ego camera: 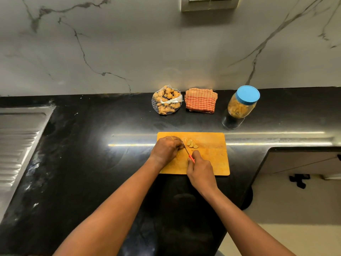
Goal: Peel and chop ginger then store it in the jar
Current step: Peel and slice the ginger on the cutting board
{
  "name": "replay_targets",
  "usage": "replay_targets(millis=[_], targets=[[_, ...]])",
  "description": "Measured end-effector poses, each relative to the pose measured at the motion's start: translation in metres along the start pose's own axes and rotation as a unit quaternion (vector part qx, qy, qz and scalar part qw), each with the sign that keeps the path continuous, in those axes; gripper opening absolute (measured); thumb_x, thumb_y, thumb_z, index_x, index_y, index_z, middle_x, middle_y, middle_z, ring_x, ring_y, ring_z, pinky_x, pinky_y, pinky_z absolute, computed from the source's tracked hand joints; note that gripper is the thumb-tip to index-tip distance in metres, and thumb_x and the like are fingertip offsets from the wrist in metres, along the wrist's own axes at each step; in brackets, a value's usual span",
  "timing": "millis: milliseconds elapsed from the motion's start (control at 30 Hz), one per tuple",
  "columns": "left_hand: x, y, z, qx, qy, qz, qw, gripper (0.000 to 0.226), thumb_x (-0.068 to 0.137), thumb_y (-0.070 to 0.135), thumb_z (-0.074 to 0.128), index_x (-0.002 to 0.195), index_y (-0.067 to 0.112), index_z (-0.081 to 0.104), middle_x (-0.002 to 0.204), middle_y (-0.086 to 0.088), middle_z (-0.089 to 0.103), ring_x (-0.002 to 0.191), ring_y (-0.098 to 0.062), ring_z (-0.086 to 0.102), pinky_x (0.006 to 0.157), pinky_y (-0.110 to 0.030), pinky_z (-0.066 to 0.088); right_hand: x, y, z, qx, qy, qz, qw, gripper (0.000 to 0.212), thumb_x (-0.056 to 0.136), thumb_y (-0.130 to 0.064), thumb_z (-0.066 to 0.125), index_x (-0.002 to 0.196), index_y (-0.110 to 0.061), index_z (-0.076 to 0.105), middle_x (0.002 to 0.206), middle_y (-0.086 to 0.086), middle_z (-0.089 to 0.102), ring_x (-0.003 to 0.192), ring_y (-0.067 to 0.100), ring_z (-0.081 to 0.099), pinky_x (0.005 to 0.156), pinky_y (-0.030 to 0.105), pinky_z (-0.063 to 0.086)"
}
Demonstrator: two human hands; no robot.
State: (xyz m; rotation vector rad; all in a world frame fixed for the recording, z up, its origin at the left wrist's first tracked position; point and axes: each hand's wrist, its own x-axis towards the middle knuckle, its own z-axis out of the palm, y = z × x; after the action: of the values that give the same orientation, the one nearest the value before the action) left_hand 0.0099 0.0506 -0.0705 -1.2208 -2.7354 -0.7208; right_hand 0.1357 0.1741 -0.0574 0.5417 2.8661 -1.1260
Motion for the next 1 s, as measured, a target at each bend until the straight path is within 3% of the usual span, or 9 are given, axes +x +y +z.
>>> replay_targets(millis=[300, 500, 700, 1000], targets=[[0.001, -0.004, 0.002, 0.002, -0.011, -0.013, 1.000, 0.005, 0.077, 0.008, 0.073, 0.082, 0.008, 0.075, 0.082, -0.007, 0.073, 0.071, -0.026, 0.068, 0.061, -0.037, 0.058, -0.006, 0.004, 0.001, -0.047, -0.010, -0.002, 0.999, 0.009, 0.102, -0.023, 0.048, 0.106, -0.016, 0.051, 0.070, 0.003, 0.058, 0.057, 0.017, 0.057, 0.050, 0.034, 0.051], [0.001, -0.001, 0.001, -0.002, -0.005, -0.017, 1.000, 0.005, 0.076, 0.007, 0.073, 0.080, 0.009, 0.075, 0.082, -0.005, 0.073, 0.071, -0.024, 0.068, 0.060, -0.036, 0.058, 0.005, 0.002, -0.004, -0.127, -0.025, -0.003, 0.992, 0.022, 0.104, -0.030, 0.040, 0.114, -0.015, 0.054, 0.080, 0.004, 0.062, 0.068, 0.020, 0.061, 0.060, 0.036, 0.056], [0.001, 0.000, -0.002, -0.010, 0.002, -0.025, 1.000, 0.007, 0.075, 0.007, 0.077, 0.081, 0.010, 0.077, 0.084, -0.003, 0.074, 0.073, -0.022, 0.069, 0.063, -0.033, 0.059, -0.010, 0.009, -0.011, -0.112, -0.022, 0.016, 0.993, 0.023, 0.105, -0.030, 0.041, 0.112, -0.014, 0.056, 0.078, 0.002, 0.063, 0.066, 0.019, 0.062, 0.059, 0.035, 0.055], [-0.003, 0.005, -0.007, -0.035, 0.008, -0.061, 0.997, 0.015, 0.077, 0.009, 0.077, 0.092, 0.010, 0.079, 0.096, -0.003, 0.076, 0.090, -0.017, 0.070, 0.083, -0.023, 0.050, -0.003, -0.006, -0.008, -0.083, 0.001, 0.002, 0.997, 0.025, 0.105, -0.030, 0.041, 0.110, -0.013, 0.058, 0.075, 0.002, 0.062, 0.062, 0.015, 0.059, 0.055, 0.033, 0.055]])
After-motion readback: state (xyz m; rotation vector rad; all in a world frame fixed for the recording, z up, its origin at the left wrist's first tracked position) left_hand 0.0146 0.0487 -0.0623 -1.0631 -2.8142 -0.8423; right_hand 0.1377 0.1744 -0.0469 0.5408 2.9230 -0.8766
